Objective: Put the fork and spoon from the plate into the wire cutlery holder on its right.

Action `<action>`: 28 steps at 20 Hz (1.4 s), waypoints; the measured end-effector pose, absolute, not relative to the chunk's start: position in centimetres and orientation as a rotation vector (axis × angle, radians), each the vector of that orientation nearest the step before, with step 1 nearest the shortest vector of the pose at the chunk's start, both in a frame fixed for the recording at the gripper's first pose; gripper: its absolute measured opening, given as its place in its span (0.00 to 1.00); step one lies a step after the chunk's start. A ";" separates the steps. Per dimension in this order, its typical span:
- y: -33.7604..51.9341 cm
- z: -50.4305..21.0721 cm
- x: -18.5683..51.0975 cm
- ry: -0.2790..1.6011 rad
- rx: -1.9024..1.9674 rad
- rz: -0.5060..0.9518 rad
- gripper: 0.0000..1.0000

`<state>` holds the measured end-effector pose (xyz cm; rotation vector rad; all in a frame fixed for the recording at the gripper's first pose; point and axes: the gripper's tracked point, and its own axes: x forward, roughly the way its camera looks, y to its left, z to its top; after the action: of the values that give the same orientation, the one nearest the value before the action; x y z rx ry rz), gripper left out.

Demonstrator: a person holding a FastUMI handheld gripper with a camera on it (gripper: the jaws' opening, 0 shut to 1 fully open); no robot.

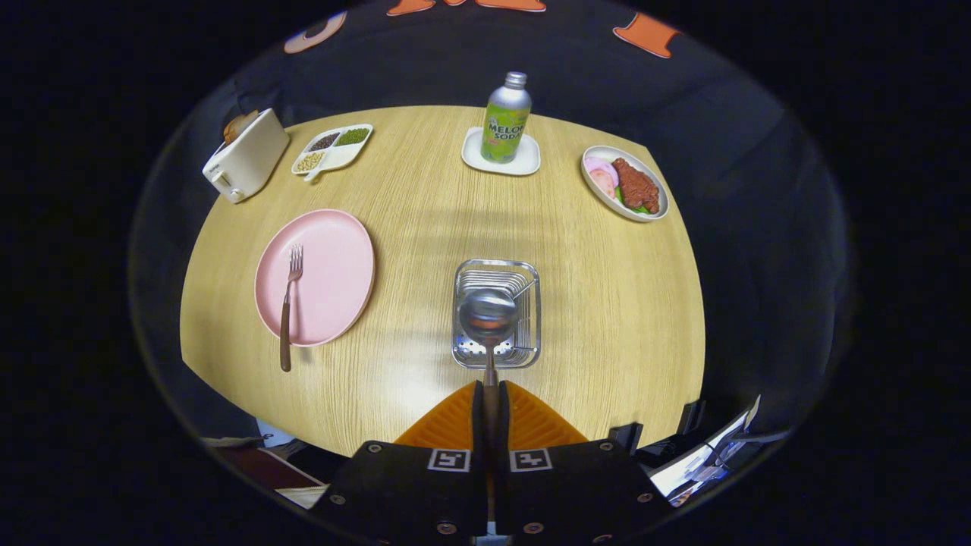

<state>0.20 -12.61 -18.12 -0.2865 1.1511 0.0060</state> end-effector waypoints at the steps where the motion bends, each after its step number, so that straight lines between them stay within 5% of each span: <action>1: -12.8 -18.5 0.5 1.175 -0.287 0.014 0.05; 28: -12.9 -20.3 4.7 1.383 -0.341 0.096 0.09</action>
<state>4.71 -12.92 -20.28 -0.3413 1.3831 0.0960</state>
